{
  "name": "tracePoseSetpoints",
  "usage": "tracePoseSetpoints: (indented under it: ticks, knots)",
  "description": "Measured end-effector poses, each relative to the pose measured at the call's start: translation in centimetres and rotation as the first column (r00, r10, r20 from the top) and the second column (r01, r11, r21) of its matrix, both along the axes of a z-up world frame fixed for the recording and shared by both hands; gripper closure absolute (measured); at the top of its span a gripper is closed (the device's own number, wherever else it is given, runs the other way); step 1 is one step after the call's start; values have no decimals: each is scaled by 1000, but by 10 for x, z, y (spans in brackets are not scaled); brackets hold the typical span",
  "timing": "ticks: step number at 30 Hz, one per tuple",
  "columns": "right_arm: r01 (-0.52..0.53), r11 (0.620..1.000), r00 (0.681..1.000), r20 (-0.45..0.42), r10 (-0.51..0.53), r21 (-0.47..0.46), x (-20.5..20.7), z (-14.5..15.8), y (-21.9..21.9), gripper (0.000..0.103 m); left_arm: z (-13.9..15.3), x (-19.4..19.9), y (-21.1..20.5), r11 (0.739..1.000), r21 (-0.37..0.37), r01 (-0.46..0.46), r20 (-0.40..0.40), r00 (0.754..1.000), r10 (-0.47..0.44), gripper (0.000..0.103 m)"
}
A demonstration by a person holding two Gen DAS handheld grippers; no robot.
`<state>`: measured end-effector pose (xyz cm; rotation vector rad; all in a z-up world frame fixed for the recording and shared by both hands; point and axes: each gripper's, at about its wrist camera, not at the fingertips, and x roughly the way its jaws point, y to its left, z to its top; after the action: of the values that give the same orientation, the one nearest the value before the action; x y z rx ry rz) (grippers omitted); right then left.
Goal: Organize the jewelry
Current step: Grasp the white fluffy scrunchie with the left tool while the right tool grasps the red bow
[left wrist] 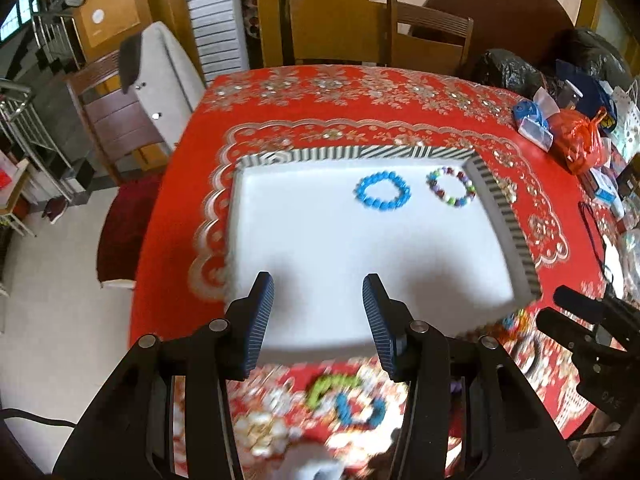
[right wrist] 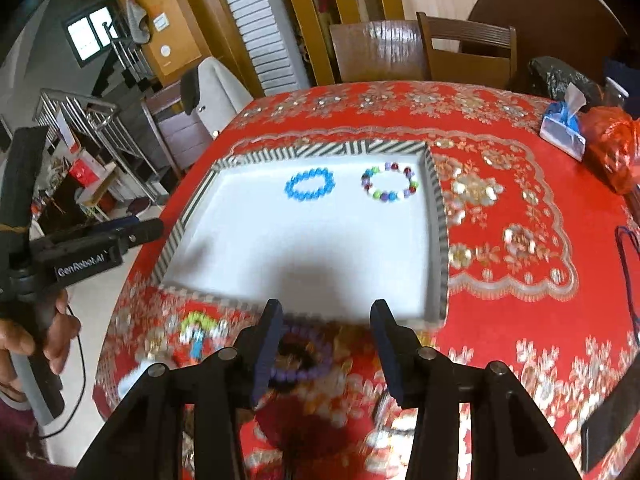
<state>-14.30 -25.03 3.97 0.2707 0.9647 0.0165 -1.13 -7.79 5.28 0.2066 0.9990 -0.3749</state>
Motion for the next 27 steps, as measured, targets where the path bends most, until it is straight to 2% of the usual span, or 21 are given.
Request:
tracePoseSetpoints:
  ticks: [4, 6, 8, 10, 14, 17, 24, 27]
  knots:
    - [23, 1000, 1000, -6, -23, 21, -20, -2, 5, 58, 4, -21, 20, 1000, -8, -7, 0, 1000, 7, 57]
    - [33, 999, 999, -5, -33, 23, -30, -2, 8, 54, 6, -29, 27, 1000, -14, -11, 1, 1000, 11, 57]
    - [37, 999, 999, -7, -37, 21, -39, -1, 11, 45, 7, -37, 33, 1000, -17, -8, 0, 1000, 8, 55]
    - [42, 999, 999, -12, -41, 20, -46, -1, 13, 45, 8, -45, 38, 1000, -21, -3, -2, 1000, 3, 51]
    - [50, 999, 999, -22, -49, 19, -59, -2, 14, 45, 6, -57, 44, 1000, -22, 9, -11, 1000, -9, 50]
    - [62, 998, 998, -32, -61, 14, -67, -4, 13, 45, 4, -63, 51, 998, -58, 19, -50, 998, -22, 49]
    - [108, 994, 990, -90, -107, 10, -85, -20, 1, 45, -1, -66, 75, 990, -138, 9, -144, 989, -29, 39]
    - [122, 992, 987, -103, -120, 15, -90, -24, -2, 45, -6, -67, 85, 987, -162, 6, -187, 982, -36, 39]
